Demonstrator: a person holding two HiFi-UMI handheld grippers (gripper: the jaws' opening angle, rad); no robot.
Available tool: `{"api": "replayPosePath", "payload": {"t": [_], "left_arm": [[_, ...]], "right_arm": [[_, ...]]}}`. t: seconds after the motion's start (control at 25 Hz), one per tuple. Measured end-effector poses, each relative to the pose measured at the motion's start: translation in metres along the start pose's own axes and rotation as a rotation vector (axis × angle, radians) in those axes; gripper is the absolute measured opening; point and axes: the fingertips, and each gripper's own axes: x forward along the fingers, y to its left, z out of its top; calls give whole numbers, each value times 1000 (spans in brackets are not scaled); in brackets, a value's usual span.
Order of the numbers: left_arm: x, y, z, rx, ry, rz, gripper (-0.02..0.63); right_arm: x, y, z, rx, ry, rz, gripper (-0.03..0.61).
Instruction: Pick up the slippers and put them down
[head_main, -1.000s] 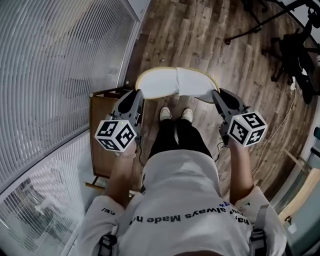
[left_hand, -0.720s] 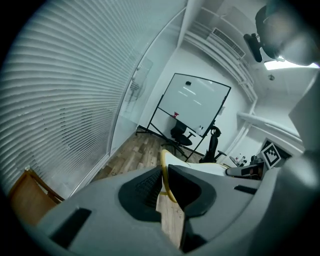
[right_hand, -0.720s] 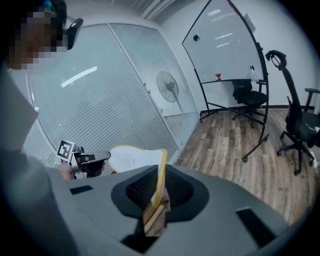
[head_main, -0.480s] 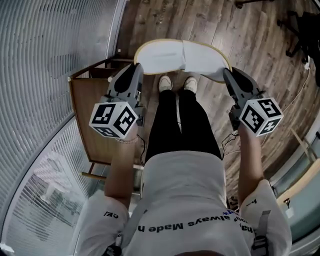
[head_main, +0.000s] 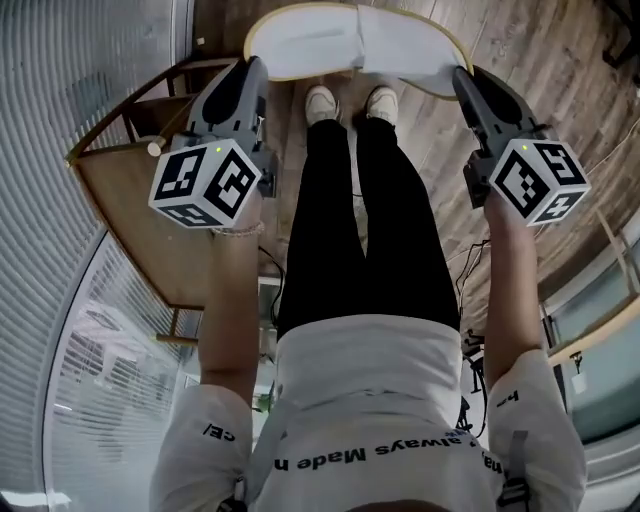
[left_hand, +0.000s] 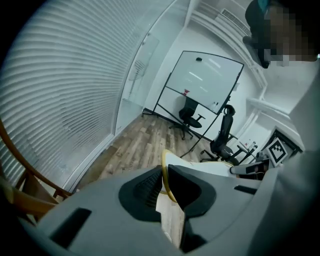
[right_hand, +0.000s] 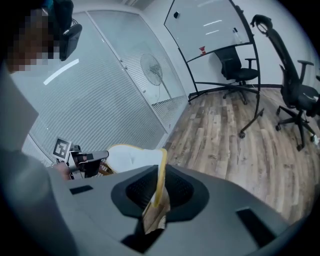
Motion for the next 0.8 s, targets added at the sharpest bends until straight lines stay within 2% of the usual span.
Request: {"api": "replayPosePath", "payload": {"t": [0.2,0.44,0.8], "left_arm": [[25,21,-28,11,24,6,44],[80,22,-70,63,45,4,44],[180,114,-174,49,88,-37,44]], "right_arm": [[29,-18,-27,8,4,-9,44],[57,-71,-56,0,6,-14,44],[189,-131,-148,1,37,-8,44]]}}
